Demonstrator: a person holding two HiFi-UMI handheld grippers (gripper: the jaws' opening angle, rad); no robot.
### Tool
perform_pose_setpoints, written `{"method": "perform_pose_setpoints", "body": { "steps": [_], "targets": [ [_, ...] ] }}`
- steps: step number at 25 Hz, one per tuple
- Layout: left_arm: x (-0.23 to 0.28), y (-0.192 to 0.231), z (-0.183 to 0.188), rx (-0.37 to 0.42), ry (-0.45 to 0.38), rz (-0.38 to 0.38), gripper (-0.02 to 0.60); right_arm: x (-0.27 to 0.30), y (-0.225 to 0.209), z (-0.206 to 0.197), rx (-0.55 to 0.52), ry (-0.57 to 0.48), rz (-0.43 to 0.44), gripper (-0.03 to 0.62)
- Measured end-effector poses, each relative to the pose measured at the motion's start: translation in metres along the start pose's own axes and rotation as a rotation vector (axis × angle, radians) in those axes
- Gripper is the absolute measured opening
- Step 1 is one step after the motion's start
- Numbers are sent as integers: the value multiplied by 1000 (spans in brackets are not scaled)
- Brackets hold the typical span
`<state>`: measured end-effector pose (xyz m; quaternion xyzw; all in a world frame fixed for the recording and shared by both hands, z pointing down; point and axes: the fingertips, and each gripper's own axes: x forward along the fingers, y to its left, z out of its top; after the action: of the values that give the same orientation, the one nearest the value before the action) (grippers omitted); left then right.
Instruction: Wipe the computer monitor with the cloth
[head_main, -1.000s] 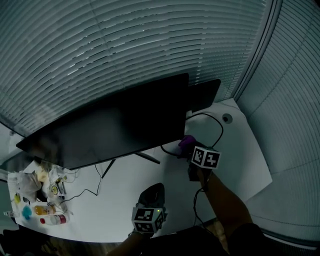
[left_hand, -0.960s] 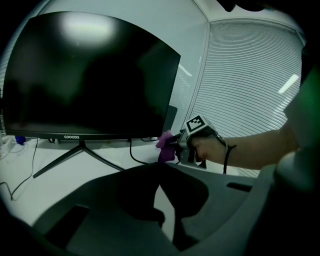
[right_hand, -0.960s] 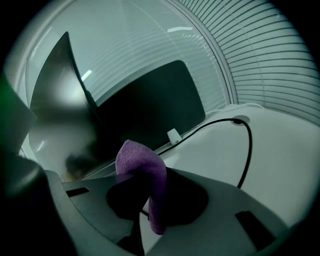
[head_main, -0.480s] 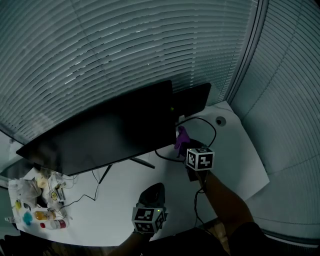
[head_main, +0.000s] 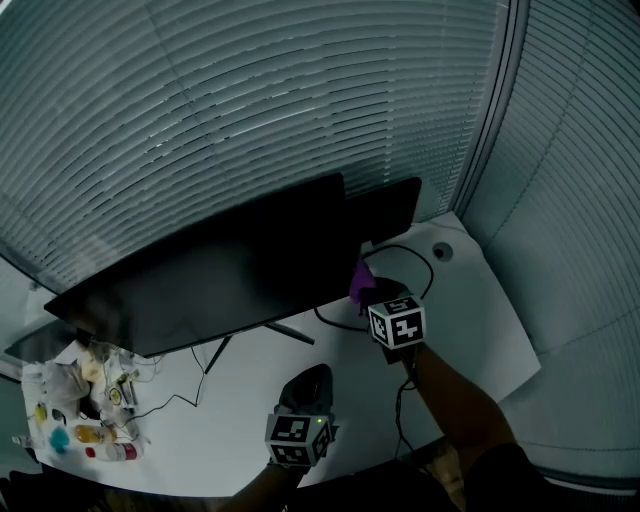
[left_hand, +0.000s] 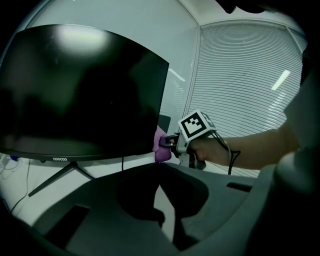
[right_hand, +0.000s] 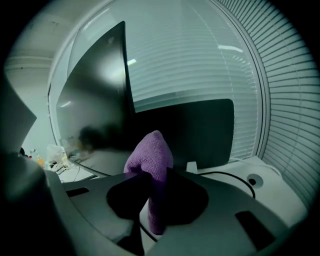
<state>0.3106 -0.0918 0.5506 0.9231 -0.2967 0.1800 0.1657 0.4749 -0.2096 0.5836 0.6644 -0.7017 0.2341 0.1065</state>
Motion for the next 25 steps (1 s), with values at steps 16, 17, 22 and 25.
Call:
{"method": "perform_pose_setpoints", "body": {
  "steps": [16,17,22,25],
  "targets": [
    [-30,-3,77,97,-129,-17,6,-49,28,119,-182,-146,2,78],
    [-32,-4,84,106,-138,-17,6,-54,30,128,-193,-156,1,78],
    [-45,-11,113,108,-166,-43,6,-70,39,170,-242,-191,2,78],
    [-57,-14,128,122,-189,-47,6,-85,48,197,-281,-219,-3,78]
  ]
}}
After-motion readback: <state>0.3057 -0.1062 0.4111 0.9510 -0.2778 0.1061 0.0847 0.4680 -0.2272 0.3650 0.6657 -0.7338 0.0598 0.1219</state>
